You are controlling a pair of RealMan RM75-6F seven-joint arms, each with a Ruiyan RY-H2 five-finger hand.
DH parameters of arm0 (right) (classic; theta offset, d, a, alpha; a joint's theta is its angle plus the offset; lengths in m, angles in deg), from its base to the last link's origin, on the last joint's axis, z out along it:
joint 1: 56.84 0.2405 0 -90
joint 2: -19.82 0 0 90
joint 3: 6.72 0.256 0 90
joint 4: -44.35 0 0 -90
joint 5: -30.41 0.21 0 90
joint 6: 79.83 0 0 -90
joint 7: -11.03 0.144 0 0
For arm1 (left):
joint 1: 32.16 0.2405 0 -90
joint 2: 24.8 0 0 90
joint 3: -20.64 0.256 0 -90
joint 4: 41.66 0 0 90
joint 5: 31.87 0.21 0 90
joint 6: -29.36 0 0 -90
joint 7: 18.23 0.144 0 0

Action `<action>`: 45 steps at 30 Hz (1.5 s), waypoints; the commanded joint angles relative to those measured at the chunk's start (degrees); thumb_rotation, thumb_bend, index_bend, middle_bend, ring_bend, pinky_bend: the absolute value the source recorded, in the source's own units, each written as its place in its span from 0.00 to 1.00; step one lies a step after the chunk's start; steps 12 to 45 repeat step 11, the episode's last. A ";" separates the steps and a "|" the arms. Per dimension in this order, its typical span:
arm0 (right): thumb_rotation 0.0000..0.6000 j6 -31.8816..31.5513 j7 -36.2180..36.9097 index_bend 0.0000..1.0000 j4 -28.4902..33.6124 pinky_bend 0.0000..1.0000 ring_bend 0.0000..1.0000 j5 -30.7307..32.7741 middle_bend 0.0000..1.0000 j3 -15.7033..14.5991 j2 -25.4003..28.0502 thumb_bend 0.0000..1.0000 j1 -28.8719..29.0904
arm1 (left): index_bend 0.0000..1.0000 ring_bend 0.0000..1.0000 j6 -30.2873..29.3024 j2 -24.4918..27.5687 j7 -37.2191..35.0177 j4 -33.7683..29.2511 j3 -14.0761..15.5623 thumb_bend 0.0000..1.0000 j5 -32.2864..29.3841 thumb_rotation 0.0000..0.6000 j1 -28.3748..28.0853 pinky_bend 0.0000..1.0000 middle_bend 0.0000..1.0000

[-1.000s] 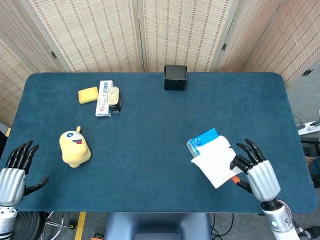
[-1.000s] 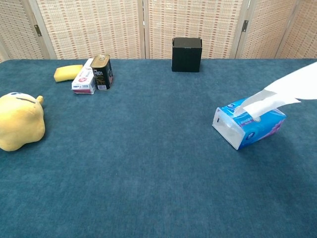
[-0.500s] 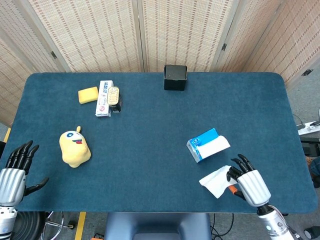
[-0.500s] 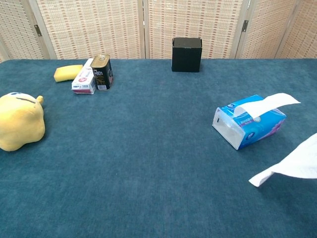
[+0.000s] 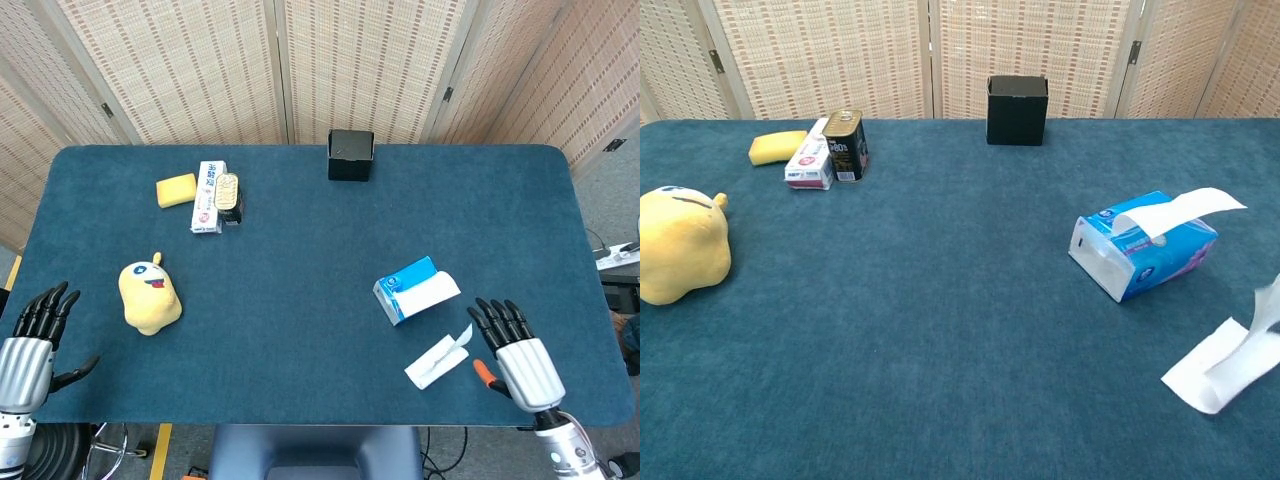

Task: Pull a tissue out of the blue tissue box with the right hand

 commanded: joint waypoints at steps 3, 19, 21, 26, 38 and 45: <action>1.00 -2.33 1.53 0.00 1.32 0.00 0.00 0.77 0.00 1.17 1.79 0.24 -1.27 | 0.00 0.00 0.17 -0.06 0.05 0.06 0.03 0.22 0.04 1.00 -0.10 0.13 0.00; 1.00 -3.06 3.39 0.00 2.25 0.00 0.00 1.70 0.00 2.14 3.52 0.24 -2.01 | 0.00 0.00 0.18 -0.16 0.19 0.02 -0.04 0.22 0.06 1.00 -0.18 0.13 0.00; 1.00 -3.06 3.39 0.00 2.25 0.00 0.00 1.70 0.00 2.14 3.52 0.24 -2.01 | 0.00 0.00 0.18 -0.16 0.19 0.02 -0.04 0.22 0.06 1.00 -0.18 0.13 0.00; 1.00 -3.06 3.39 0.00 2.25 0.00 0.00 1.70 0.00 2.14 3.52 0.24 -2.01 | 0.00 0.00 0.18 -0.16 0.19 0.02 -0.04 0.22 0.06 1.00 -0.18 0.13 0.00; 1.00 -3.06 3.39 0.00 2.25 0.00 0.00 1.70 0.00 2.14 3.52 0.24 -2.01 | 0.00 0.00 0.18 -0.16 0.19 0.02 -0.04 0.22 0.06 1.00 -0.18 0.13 0.00; 1.00 -3.06 3.39 0.00 2.25 0.00 0.00 1.70 0.00 2.14 3.52 0.24 -2.01 | 0.00 0.00 0.18 -0.16 0.19 0.02 -0.04 0.22 0.06 1.00 -0.18 0.13 0.00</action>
